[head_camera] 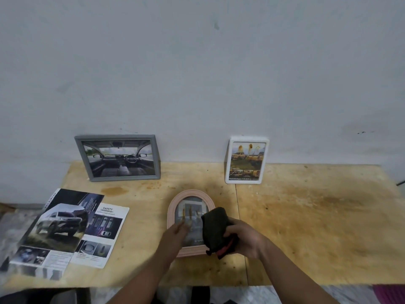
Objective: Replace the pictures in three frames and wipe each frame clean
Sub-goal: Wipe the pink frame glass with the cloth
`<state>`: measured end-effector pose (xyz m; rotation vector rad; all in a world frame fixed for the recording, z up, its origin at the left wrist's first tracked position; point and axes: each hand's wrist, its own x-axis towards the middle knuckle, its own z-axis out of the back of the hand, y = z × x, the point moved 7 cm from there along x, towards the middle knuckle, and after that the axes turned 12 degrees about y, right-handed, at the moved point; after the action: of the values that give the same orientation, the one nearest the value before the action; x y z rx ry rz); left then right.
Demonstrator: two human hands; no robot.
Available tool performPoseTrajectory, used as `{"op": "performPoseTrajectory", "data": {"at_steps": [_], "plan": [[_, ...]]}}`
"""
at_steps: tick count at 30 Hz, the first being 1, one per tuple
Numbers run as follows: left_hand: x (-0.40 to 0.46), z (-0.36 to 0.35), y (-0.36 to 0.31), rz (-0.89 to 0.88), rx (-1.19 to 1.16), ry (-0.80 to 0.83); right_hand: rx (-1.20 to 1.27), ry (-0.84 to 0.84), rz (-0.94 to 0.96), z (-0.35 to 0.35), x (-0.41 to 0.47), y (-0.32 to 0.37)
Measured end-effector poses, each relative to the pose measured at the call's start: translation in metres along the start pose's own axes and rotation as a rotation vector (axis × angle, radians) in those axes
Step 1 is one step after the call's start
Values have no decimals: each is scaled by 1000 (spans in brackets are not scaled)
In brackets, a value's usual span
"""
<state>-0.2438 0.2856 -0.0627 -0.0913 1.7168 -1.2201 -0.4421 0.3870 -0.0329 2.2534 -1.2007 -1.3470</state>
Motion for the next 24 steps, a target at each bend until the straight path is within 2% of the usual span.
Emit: {"op": "performPoseTrajectory", "data": {"at_steps": [2, 3, 8, 13, 17, 19, 22, 24], "plan": [[0, -24, -19, 29, -205, 199, -54, 61, -1, -10, 5, 9], [3, -29, -26, 25, -263, 239, -69, 84, 6, -14, 7, 14], [15, -25, -57, -90, -444, 131, -37, 3, 140, -8, 0, 46], [24, -17, -71, -117, -326, 0, -112, -180, 306, 11, -2, 74], [26, -26, -84, -170, -352, 71, -174, -182, 324, 4, 1, 87], [28, -28, -92, -207, -288, 94, -233, -219, 319, 0, 3, 93], [31, -18, -102, -243, -211, -9, -223, -252, 350, -1, 0, 103], [31, -9, -108, -249, -223, -93, -135, -191, 385, -3, -3, 107]]}}
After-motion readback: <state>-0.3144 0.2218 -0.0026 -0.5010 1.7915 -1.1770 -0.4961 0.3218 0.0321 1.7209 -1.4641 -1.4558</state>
